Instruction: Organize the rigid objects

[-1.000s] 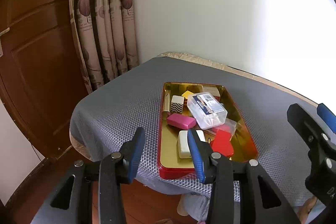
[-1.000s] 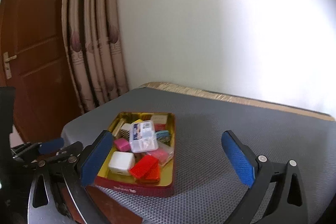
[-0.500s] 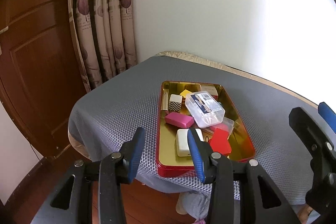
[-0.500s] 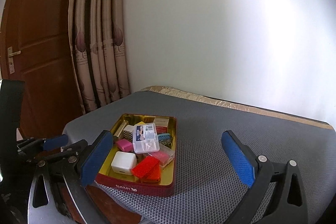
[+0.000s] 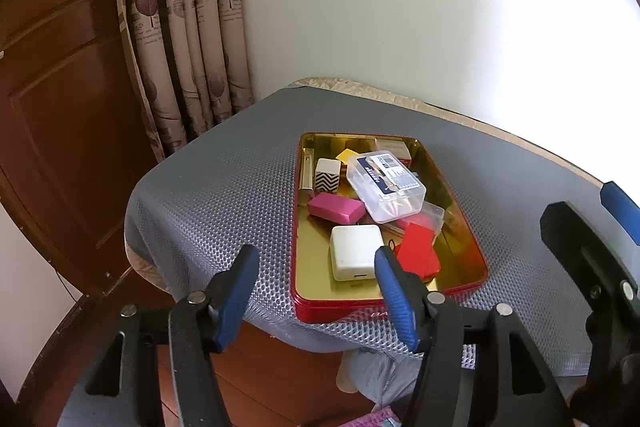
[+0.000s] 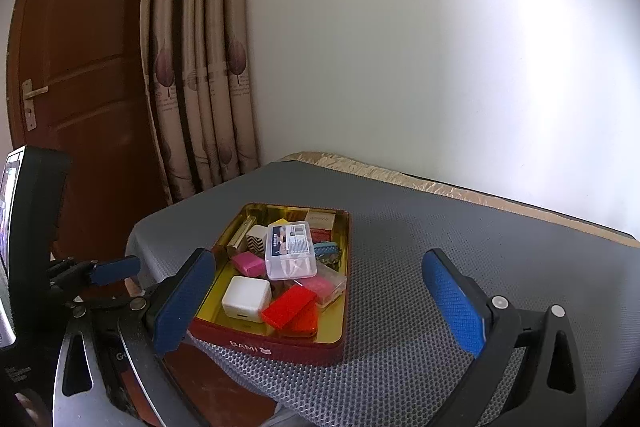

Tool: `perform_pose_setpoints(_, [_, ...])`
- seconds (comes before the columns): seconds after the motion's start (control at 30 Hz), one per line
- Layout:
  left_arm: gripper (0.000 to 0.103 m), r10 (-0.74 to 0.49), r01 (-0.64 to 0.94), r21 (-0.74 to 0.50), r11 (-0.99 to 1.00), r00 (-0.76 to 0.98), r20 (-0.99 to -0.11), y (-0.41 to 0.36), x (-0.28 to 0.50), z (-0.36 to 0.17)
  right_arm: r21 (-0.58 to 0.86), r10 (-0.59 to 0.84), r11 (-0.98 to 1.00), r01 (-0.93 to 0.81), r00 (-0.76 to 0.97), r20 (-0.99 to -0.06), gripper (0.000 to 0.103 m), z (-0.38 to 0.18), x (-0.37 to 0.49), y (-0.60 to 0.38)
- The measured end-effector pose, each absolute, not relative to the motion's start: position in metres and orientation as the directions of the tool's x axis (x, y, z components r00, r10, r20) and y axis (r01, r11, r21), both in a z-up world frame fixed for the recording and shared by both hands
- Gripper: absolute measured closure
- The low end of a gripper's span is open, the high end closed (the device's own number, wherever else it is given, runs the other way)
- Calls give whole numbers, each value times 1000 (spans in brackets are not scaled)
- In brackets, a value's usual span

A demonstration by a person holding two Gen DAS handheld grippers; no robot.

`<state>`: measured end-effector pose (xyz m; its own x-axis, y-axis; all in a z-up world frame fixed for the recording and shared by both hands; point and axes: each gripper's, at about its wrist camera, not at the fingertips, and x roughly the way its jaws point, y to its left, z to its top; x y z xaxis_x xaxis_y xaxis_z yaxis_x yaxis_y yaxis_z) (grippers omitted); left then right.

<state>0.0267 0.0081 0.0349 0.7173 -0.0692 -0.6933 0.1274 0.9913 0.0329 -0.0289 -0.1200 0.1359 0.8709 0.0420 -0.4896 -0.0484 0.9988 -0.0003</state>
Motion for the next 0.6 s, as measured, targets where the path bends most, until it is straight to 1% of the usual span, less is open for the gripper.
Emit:
perform_pose_setpoints(0.13, [37,-69,122,29,992,725,-685,9,26,34,5,47,999,-51,869,-492,0,135,-29,-119])
perform_pose_setpoints(0.2, [37,-68,117,30,993,744,-665,10,23,35,9,51,999,-54,869,-492,0,135,-30,-119])
perform_pose_setpoints(0.33, [37,-46,116,70,991,775,-630,6,18,39,24,64,998,-61,868,-493,0,135,-29,-119])
perform_pose_setpoints(0.6, [37,-44,127,85,988,767,-640,3,19,39,42,70,998,-57,871,-487,0,136,-29,-121])
